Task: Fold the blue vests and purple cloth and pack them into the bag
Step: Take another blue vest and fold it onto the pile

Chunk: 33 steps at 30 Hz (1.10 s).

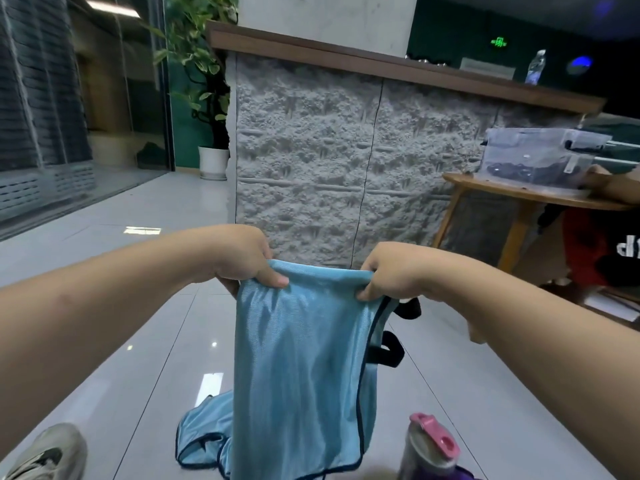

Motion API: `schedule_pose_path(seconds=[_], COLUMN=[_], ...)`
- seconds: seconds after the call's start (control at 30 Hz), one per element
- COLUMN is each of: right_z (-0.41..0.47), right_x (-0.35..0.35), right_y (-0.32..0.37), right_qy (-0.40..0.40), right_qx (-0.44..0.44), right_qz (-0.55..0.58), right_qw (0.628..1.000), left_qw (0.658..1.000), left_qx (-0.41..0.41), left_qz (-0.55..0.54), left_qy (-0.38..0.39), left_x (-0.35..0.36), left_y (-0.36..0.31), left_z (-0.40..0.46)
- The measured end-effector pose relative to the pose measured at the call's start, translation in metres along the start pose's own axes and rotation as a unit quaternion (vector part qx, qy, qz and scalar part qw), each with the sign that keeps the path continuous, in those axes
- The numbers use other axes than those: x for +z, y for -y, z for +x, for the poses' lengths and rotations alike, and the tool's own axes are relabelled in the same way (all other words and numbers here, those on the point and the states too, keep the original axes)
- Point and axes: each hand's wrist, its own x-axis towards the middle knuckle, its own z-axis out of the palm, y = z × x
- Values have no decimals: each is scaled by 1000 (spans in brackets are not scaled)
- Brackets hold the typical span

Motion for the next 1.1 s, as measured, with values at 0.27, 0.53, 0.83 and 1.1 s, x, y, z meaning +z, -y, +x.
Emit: schedule_pose_path(seconds=[0.27, 0.53, 0.83, 1.1], right_z=[-9, -8, -1, 4], right_x=[-23, -13, -11, -16], right_y=[-24, -6, -13, -30], right_qy=[30, 35, 8, 5], right_qx=[-63, 0, 51, 118], right_qz=[433, 646, 682, 657], right_qw=[899, 762, 729, 744], left_qw=[945, 795, 717, 815], left_qx=[110, 33, 111, 73], left_qz=[-305, -605, -640, -560], left_qy=[48, 16, 252, 128], left_x=[-21, 2, 38, 45], left_y=[16, 26, 39, 36], left_z=[-9, 4, 5, 24])
